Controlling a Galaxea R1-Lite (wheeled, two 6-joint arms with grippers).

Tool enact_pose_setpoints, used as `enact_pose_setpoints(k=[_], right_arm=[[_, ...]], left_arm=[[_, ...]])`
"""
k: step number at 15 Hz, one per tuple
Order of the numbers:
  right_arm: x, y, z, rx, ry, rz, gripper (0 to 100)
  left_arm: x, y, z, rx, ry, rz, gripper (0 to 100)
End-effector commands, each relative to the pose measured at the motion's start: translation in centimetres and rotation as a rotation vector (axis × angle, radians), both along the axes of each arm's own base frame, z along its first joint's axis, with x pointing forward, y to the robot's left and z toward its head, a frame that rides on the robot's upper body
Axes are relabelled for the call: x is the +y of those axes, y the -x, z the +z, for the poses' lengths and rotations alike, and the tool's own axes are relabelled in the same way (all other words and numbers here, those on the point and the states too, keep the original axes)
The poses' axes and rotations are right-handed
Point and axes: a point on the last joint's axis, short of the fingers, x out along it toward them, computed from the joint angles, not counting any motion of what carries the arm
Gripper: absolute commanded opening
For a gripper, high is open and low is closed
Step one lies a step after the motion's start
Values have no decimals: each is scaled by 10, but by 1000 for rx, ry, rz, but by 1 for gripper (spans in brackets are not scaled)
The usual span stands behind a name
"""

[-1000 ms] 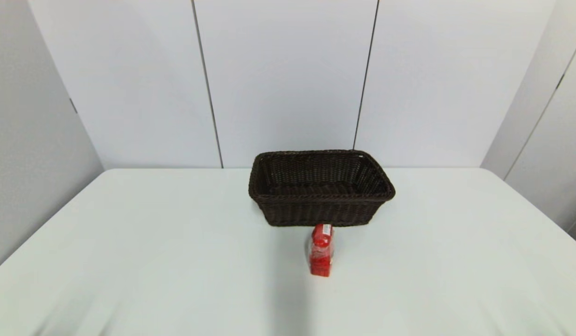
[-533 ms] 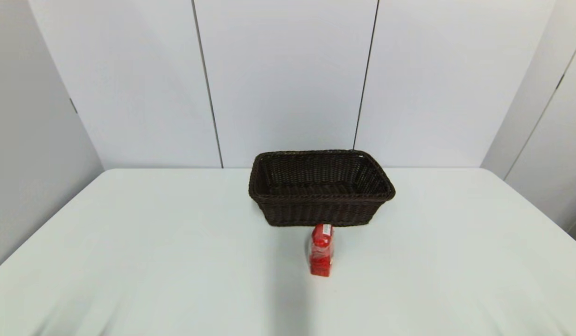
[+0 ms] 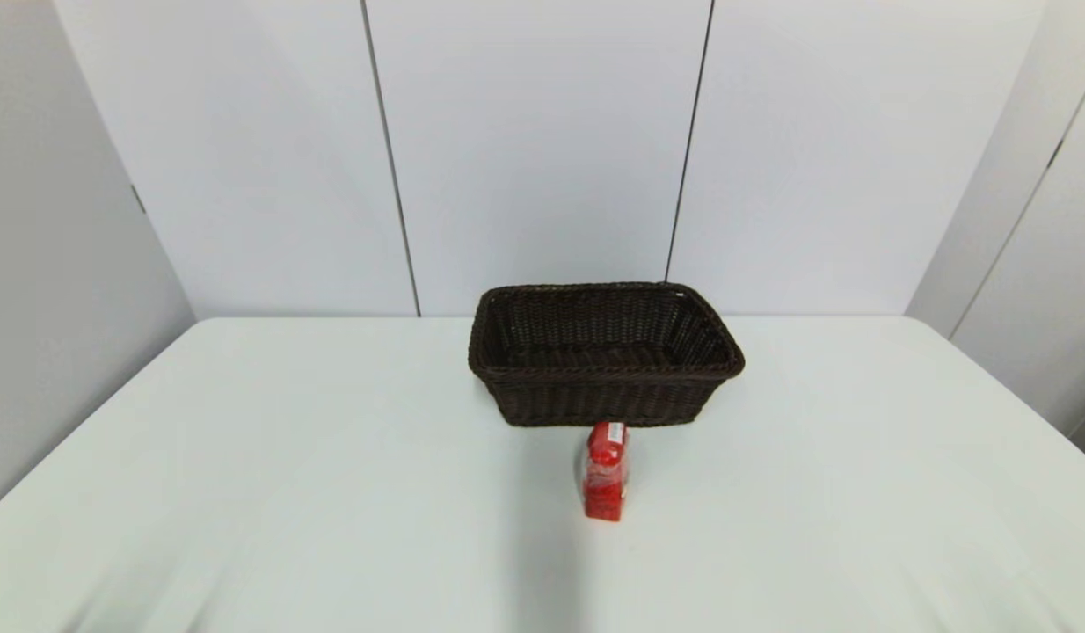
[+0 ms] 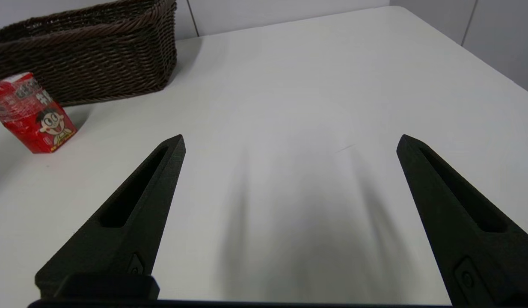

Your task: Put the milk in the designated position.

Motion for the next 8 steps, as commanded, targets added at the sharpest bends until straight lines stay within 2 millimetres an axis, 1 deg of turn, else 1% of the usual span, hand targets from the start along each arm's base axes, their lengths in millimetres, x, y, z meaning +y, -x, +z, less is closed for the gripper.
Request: enact_pose_setpoints(k=[1,8], right_arm=[[0,0,0,-1,1,0,100],[0,0,0,1,10,0,100]], left_arm=[[0,0,0,2,0,1,100],[0,0,0,2,0,1,100]])
